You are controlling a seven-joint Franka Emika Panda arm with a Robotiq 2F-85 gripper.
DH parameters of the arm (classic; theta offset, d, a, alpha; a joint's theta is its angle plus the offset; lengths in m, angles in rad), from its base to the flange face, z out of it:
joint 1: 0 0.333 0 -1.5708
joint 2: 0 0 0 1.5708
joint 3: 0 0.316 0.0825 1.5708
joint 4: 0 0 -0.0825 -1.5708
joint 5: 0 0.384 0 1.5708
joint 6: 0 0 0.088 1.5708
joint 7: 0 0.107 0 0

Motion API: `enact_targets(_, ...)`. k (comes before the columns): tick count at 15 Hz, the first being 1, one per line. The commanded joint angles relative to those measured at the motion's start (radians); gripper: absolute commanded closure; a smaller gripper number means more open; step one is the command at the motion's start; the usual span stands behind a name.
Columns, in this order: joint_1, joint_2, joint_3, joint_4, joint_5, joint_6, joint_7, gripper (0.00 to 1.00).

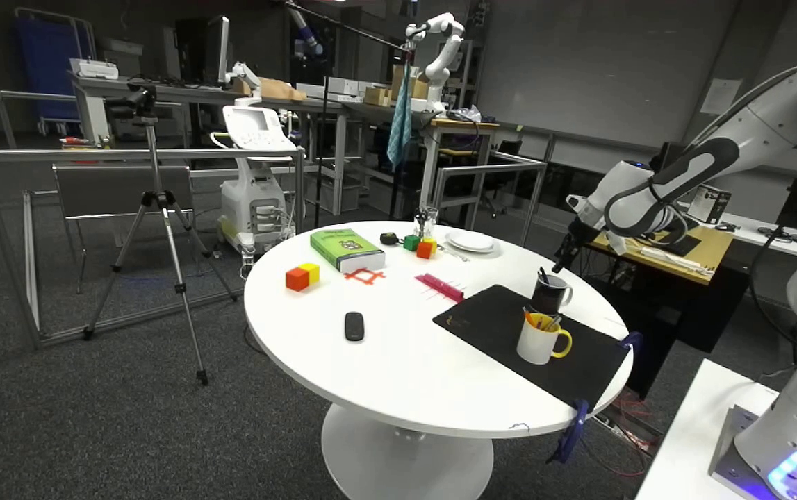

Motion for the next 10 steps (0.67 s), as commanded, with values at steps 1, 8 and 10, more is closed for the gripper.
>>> enact_targets(1,0.019,-0.008,-0.017,0.010,-0.006,-0.003,0.012,0.00)
enact_targets(8,0.051,-0.025,-0.043,0.021,-0.019,-0.028,0.029,0.00)
enact_targets(10,0.053,-0.028,-0.043,0.024,-0.020,-0.032,0.028,0.00)
